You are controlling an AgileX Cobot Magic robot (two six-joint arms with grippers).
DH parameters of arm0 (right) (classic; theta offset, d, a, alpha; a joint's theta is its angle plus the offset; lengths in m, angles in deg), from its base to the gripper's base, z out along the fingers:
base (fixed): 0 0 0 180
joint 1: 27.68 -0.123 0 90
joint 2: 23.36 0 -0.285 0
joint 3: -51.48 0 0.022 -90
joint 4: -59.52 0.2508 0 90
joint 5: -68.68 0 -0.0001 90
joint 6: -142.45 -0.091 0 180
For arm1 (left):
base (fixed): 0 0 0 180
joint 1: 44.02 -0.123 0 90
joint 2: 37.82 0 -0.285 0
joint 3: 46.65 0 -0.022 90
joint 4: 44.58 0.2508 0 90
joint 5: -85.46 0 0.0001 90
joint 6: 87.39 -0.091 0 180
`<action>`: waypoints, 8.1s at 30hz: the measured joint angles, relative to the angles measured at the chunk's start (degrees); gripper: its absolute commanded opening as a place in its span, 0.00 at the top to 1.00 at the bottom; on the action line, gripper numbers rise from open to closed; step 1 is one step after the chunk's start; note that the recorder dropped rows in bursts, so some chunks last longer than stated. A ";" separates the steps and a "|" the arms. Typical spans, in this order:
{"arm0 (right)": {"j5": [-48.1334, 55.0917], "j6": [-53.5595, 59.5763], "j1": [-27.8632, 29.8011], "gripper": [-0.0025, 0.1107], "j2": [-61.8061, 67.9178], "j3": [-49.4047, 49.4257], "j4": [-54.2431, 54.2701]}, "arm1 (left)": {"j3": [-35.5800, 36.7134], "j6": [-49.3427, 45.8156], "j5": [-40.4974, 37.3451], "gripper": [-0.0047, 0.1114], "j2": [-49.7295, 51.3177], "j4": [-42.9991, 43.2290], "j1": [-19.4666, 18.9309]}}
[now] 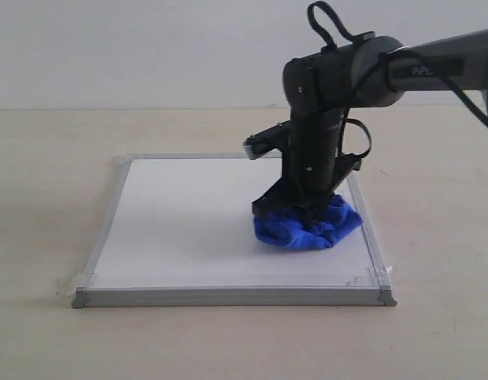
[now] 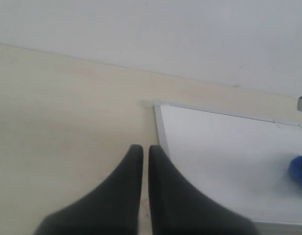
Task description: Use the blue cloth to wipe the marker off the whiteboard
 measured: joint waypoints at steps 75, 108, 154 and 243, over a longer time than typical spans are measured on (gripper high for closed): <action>4.90 77.91 12.27 0.98 -6.64 1.17 -15.28 | 0.00 0.00 0.00 0.92 0.00 0.00 0.00; -5.09 51.77 15.07 0.46 -0.94 1.17 -13.80 | 0.00 0.00 0.00 0.92 0.00 0.00 0.00; 2.30 21.65 14.96 0.98 -6.13 1.21 9.31 | 0.00 0.00 0.00 0.92 0.00 0.00 0.00; -13.66 -6.60 17.48 0.98 -97.22 53.28 2.09 | 0.00 0.00 0.00 0.92 0.00 0.00 0.00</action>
